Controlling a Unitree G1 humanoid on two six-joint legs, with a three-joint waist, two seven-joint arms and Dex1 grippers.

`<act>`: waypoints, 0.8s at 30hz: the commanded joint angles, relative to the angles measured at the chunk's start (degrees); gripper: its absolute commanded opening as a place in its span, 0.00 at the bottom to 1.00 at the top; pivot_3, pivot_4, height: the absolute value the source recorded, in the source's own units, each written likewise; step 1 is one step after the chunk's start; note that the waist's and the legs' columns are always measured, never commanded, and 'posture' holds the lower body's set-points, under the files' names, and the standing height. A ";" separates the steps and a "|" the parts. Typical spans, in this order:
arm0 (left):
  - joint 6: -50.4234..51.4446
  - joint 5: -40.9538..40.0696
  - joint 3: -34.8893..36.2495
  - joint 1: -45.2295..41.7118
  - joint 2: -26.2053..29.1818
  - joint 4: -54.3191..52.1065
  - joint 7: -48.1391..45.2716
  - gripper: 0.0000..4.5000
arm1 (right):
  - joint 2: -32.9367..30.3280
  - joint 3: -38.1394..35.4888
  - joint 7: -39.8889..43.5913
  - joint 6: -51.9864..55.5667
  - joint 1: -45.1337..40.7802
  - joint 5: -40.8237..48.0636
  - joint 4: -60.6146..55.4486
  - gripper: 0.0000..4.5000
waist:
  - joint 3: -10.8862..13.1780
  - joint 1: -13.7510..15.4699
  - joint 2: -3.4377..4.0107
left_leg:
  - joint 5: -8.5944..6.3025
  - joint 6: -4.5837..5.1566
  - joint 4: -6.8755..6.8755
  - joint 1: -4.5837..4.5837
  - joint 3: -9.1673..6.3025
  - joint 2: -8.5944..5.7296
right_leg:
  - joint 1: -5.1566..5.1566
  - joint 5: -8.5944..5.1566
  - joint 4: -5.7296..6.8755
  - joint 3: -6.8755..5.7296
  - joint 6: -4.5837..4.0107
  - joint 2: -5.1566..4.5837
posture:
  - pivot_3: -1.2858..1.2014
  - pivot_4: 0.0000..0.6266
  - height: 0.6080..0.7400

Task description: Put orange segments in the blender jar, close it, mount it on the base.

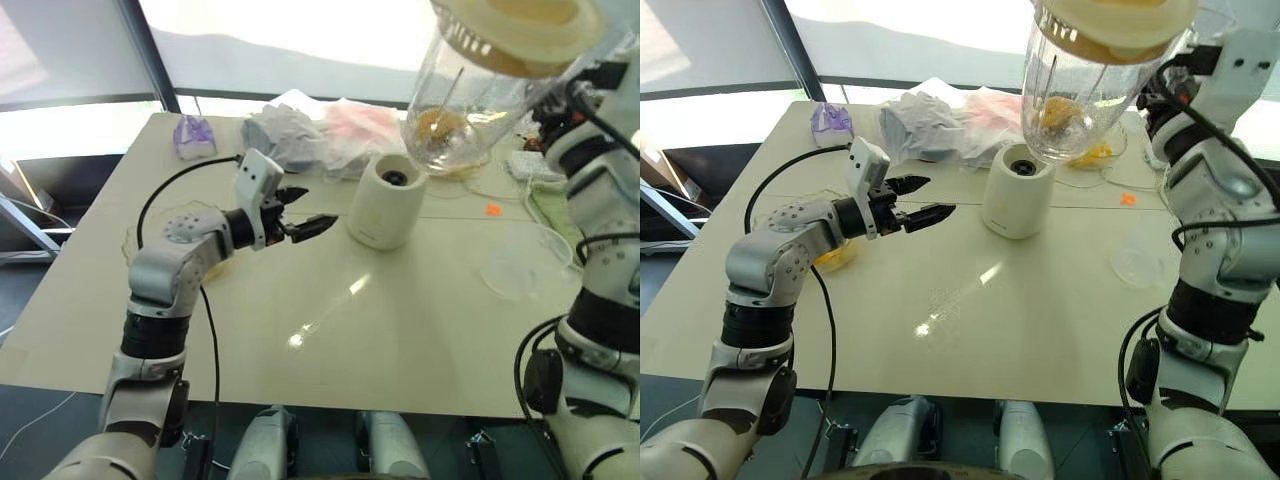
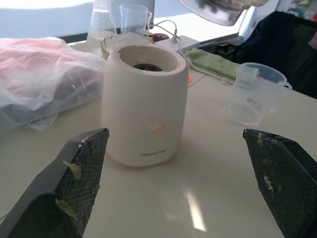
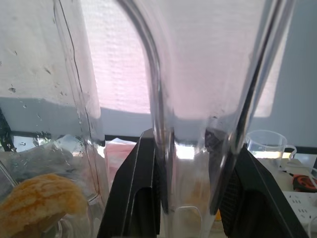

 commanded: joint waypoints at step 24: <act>-4.02 -2.10 0.83 3.50 2.37 -7.61 5.57 1.00 | 2.36 9.50 10.79 -18.02 -18.58 -10.00 38.49 0.20 | 0.11 -0.36 0.10 | 0.08 -0.14 -0.47 -0.13 0.10 0.00 | -0.27 0.02 -0.18 0.01 0.03 -0.04 | 0.52 0.24 1.00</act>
